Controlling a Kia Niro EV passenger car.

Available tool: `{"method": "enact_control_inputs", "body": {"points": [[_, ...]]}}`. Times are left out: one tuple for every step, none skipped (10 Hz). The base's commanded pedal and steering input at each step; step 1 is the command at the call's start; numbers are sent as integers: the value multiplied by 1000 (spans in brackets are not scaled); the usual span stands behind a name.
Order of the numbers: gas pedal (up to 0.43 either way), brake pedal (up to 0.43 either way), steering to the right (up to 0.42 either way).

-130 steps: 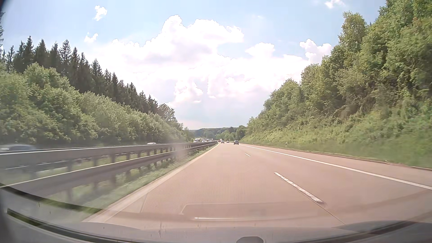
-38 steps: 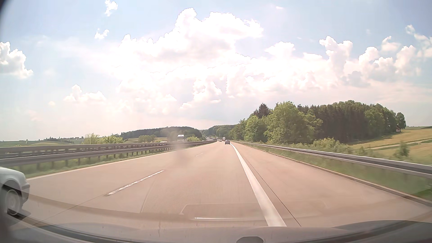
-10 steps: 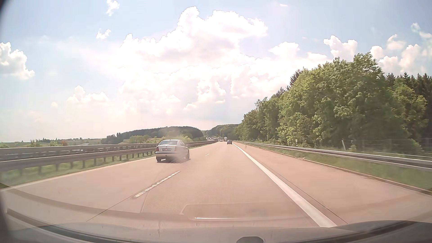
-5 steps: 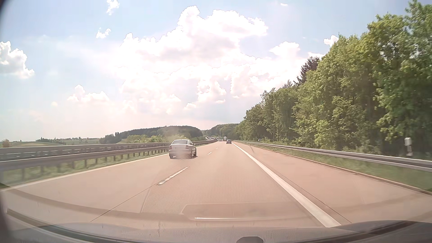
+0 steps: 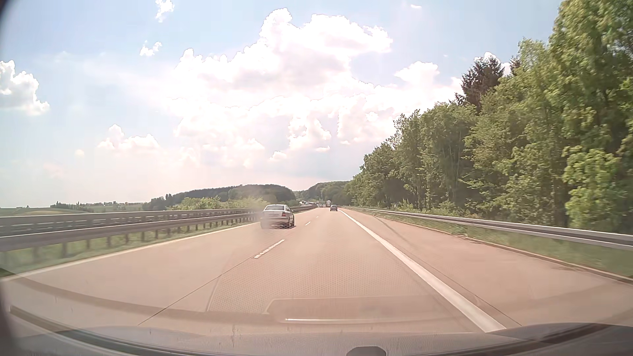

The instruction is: Follow the waypoints while adhering to traffic rules and regulations

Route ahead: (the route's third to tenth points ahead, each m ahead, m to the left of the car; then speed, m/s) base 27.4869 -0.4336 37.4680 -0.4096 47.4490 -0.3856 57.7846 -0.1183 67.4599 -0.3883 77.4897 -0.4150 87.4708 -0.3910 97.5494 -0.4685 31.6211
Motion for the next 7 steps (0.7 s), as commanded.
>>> {"method": "enact_control_inputs", "body": {"points": [[197,0,-2],[197,0,-1],[197,0,-2],[197,0,-3],[197,0,-3],[197,0,-3],[197,0,-4]]}}
